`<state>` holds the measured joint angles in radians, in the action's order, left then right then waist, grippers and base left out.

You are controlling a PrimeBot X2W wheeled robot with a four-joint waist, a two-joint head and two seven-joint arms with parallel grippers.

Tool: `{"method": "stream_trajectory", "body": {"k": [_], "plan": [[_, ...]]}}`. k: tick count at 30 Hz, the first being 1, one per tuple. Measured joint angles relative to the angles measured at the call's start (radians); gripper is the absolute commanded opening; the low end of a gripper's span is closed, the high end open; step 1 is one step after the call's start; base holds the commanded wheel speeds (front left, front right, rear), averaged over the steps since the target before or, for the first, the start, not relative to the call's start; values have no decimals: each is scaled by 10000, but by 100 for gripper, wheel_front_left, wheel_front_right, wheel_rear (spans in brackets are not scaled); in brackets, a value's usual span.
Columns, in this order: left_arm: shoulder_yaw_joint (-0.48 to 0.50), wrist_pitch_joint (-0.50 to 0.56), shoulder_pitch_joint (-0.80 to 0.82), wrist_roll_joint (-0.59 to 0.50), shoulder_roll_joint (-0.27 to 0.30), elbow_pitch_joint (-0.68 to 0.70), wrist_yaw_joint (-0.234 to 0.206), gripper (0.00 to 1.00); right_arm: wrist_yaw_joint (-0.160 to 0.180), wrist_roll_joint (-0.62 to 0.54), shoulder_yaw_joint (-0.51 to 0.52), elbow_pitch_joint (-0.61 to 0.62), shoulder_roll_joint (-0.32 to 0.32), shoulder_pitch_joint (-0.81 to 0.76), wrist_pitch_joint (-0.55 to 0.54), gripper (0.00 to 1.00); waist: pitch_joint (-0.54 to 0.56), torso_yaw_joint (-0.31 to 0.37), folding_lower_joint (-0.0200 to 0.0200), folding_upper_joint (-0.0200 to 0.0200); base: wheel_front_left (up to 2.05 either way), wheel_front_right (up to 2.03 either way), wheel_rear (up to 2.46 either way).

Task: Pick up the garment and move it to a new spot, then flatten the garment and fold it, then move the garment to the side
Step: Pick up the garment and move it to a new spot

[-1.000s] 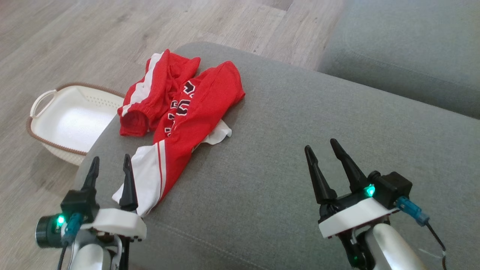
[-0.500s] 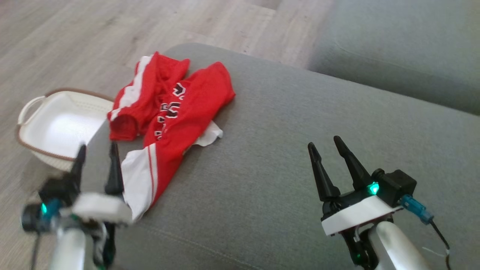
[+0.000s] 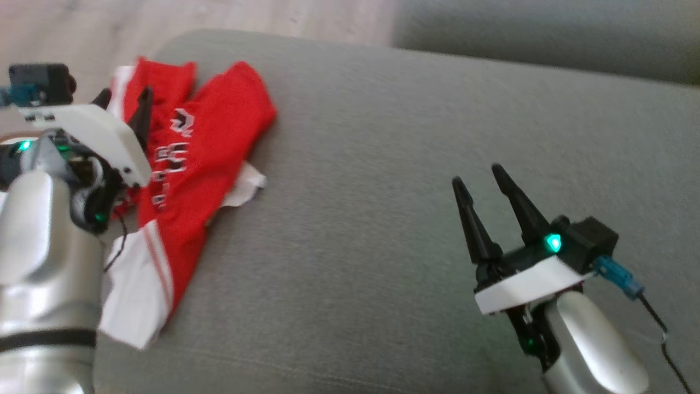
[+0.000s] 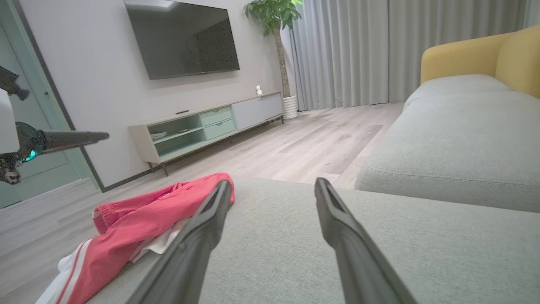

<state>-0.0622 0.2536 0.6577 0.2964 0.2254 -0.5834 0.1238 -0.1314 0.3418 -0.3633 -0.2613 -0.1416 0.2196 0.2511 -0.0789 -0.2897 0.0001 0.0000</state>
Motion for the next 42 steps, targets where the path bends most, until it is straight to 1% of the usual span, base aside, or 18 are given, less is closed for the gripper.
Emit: {"method": "stream_trajectory", "body": {"k": [3, 6, 8, 11, 13, 14, 15, 16, 18, 23, 26, 29, 30, 34, 37, 42], "plan": [[-257, 949, 687, 445, 290, -1471, 6, 100, 0, 0, -128, 58, 0, 322, 0, 100, -337, 497, 0, 0, 0, 0, 0], [-606, 1557, 844, 821, 523, -2673, 8, 100, 0, 0, -128, 65, -2, 472, 0, 100, -651, 1014, 0, 0, 0, 0, 0], [-832, 1977, 841, 1078, 571, -3402, 8, 100, 0, 0, -138, 61, -10, 528, 0, 100, -844, 1334, 0, 0, 0, 0, 0], [-1116, 2663, 829, 1674, 606, -4207, 8, 100, 0, 2, -148, 63, -8, 645, 0, 100, -1085, 1772, 0, 0, 0, 0, 0], [-1290, 2800, 836, 1724, 740, -4466, 8, 100, 0, 2, -102, 69, -12, 670, 0, 100, -1218, 1979, 0, 0, 0, 0, 0], [-1377, 2798, 838, 1737, 832, -4523, 10, 52, 0, 2, -82, 69, -12, 669, 0, 100, -1274, 2055, 1, 0, 0, 0, 0], [-1461, 2690, 840, 1806, 911, -4558, 10, 9, 0, 2, -75, 67, -12, 669, 0, 100, -1315, 2110, 1, 0, 0, 0, 0], [-1528, 2619, 847, 1883, 970, -4594, 6, 0, 0, 2, -59, 67, -10, 669, 0, 100, -1332, 2140, 1, 0, 0, 0, 0], [-1732, 2495, 849, 2025, 1018, -4612, 6, 0, 0, 2, 23, 54, -10, 667, 0, 100, -1287, 2117, 1, 0, 0, 0, 0], [-2614, 1898, 877, 2140, 1237, -4368, 10, 0, 0, 2, 61, 19, 33, 658, 0, 100, -926, 1975, -1, 0, 0, 0, 0], [-3354, 1680, 1055, 2290, 1421, -3820, 10, 0, 0, 33, 63, 12, 59, 564, 0, 100, -578, 1918, -1, 0, 0, 0, 0], [-3992, 1444, 1432, 2663, 1603, -2966, 10, 0, 0, 102, 88, -19, 82, 495, 0, 100, -177, 1919, -1, 0, 0, 0, 0], [-3992, 1444, 1432, 2663, 1603, -2966, 10, 0, 0, 102, 88, -19, 82, 495, 0, 100, -177, 1919, -1, 0, 0, 0, 0], [-4878, 1319, 1869, 3141, 1931, -1553, 10, 0, 0, 102, 138, -21, 111, 249, 0, 100, 337, 2054, -1, 0, 0, 0, 0], [-5300, 1229, 2020, 3659, 2148, -460, 8, 0, 0, 104, 144, -29, 134, 16, 0, 100, 608, 2352, -1, 0, 0, 0, 0], [-5829, 1005, 2300, 4011, 2132, 1306, 23, 0, 0, 104, 180, 33, 136, -64, 0, 100, 828, 3080, -1, 0, 0, 0, 0]]}}
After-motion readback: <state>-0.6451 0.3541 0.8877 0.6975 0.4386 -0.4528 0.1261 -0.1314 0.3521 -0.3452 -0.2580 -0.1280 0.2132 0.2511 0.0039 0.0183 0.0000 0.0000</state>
